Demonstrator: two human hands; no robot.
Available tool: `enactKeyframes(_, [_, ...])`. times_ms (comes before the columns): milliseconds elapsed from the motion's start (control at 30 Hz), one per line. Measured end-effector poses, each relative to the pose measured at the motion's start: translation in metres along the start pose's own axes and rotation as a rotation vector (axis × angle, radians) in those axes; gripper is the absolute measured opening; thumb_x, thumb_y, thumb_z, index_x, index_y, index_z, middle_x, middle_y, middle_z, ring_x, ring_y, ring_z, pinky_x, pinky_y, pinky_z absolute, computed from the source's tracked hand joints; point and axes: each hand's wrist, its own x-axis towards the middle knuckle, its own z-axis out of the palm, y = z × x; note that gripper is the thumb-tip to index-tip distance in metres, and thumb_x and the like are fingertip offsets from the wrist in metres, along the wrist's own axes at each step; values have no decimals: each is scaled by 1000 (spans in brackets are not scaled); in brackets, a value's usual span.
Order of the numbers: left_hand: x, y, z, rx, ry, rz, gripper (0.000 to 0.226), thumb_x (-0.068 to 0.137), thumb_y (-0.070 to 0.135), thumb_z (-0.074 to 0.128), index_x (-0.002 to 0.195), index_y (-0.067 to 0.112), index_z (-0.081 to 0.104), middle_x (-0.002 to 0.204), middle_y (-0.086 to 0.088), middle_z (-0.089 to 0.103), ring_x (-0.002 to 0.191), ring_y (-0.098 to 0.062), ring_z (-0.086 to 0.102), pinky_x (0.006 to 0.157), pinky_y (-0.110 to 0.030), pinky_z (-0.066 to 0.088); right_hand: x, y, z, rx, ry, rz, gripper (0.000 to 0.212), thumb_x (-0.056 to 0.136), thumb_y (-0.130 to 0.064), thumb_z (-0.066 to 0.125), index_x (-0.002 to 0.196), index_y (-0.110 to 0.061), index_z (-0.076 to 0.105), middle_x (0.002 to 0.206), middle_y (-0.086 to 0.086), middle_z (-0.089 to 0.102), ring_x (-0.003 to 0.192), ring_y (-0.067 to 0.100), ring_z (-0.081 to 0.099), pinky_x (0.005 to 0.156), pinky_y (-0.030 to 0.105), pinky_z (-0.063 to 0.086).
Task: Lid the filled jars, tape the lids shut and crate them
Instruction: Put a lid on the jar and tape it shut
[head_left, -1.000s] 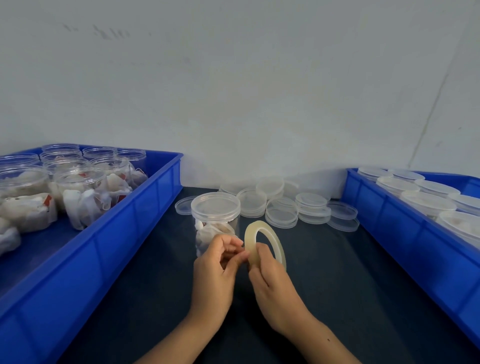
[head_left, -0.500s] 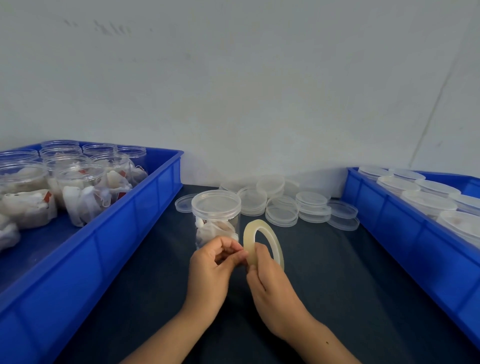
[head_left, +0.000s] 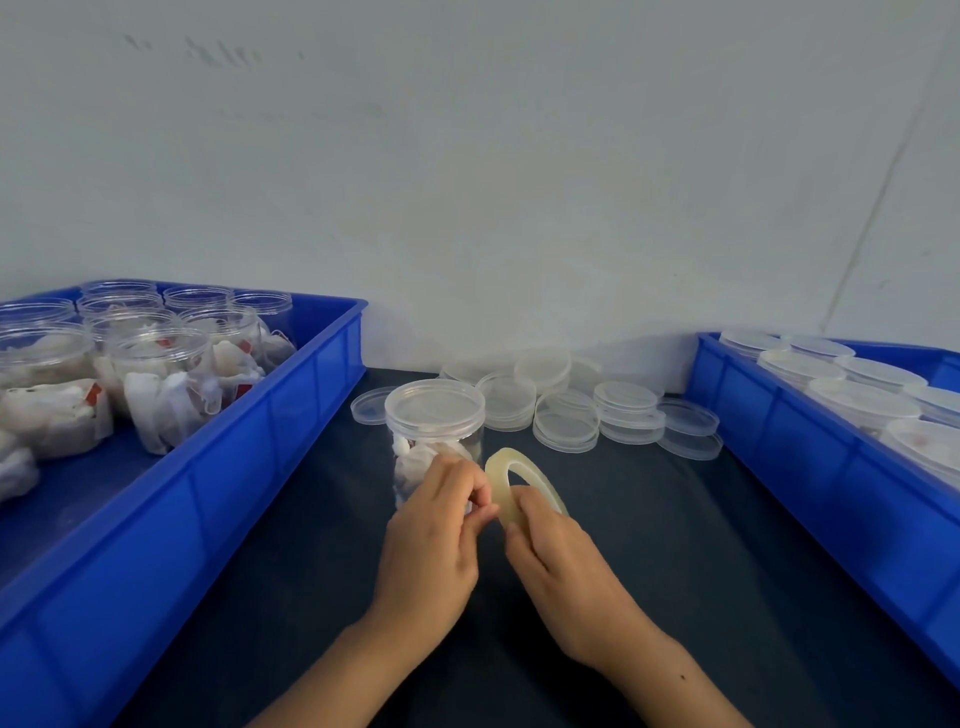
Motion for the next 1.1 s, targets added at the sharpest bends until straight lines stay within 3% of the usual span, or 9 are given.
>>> enactKeyframes(100, [0, 0, 1, -28, -8, -18, 14, 89, 2, 62, 82, 11, 54, 82, 5, 62, 76, -13, 61, 65, -39, 53, 2, 5, -8, -192, 20, 54, 15, 102, -35, 34, 88, -32, 39, 71, -12, 44, 62, 8, 41, 60, 27, 32])
enactKeyframes(267, [3, 3, -1, -95, -11, -33, 16, 89, 5, 64, 82, 16, 54, 84, 8, 62, 80, -12, 62, 70, -35, 55, 3, 7, -15, -163, 60, 83, 28, 103, -37, 37, 128, -45, 29, 67, -16, 45, 62, 0, 45, 60, 21, 32])
enactKeyframes(500, [8, 3, -7, -235, 70, -143, 34, 73, 3, 80, 92, 17, 55, 76, 11, 68, 78, 2, 67, 69, -10, 52, 4, 2, -18, -230, 118, 72, 19, 100, -26, 43, 93, -33, 59, 94, -28, 52, 88, -5, 48, 63, 12, 36])
enactKeyframes(667, [8, 0, -9, -191, 68, -52, 39, 72, 7, 82, 99, 21, 57, 78, 12, 68, 81, 0, 67, 76, -13, 53, 3, 2, -12, -206, 214, 113, 18, 99, -26, 44, 85, -28, 55, 86, -20, 53, 81, 3, 49, 63, 17, 37])
enactKeyframes(767, [14, -11, -15, 47, 249, 101, 49, 70, 24, 82, 110, 14, 56, 102, 8, 58, 93, -5, 57, 82, -14, 46, 5, -1, -11, -134, 252, 110, 19, 99, -27, 45, 81, -30, 52, 77, -10, 54, 68, 8, 47, 60, 23, 38])
enactKeyframes(867, [20, -31, -19, 31, 380, -80, 83, 62, 42, 81, 129, 9, 44, 128, 0, 40, 118, -10, 42, 96, -14, 35, 9, -6, -16, -55, 242, 140, 21, 97, -39, 48, 77, -32, 52, 67, -10, 52, 58, 6, 43, 56, 23, 33])
enactKeyframes(933, [24, -36, -18, -179, 249, -293, 100, 55, 46, 82, 137, 21, 32, 135, 9, 35, 124, -2, 39, 99, -9, 30, 12, -8, -17, -77, 217, 157, 25, 96, -44, 49, 74, -33, 53, 68, -12, 52, 60, 5, 46, 56, 22, 33])
enactKeyframes(1033, [26, -42, -10, -475, 42, -458, 88, 51, 44, 82, 120, 50, 27, 125, 19, 48, 104, 18, 53, 79, -2, 42, 13, -8, -16, -126, 237, 138, 27, 96, -43, 50, 74, -31, 58, 87, -13, 53, 75, 5, 52, 65, 23, 43])
enactKeyframes(1100, [25, -45, -7, -501, 24, -452, 84, 49, 50, 82, 117, 53, 33, 118, 20, 55, 103, 14, 57, 76, -8, 48, 12, -8, -17, -129, 259, 116, 26, 96, -42, 51, 74, -32, 59, 98, -17, 47, 76, 5, 53, 67, 24, 46])
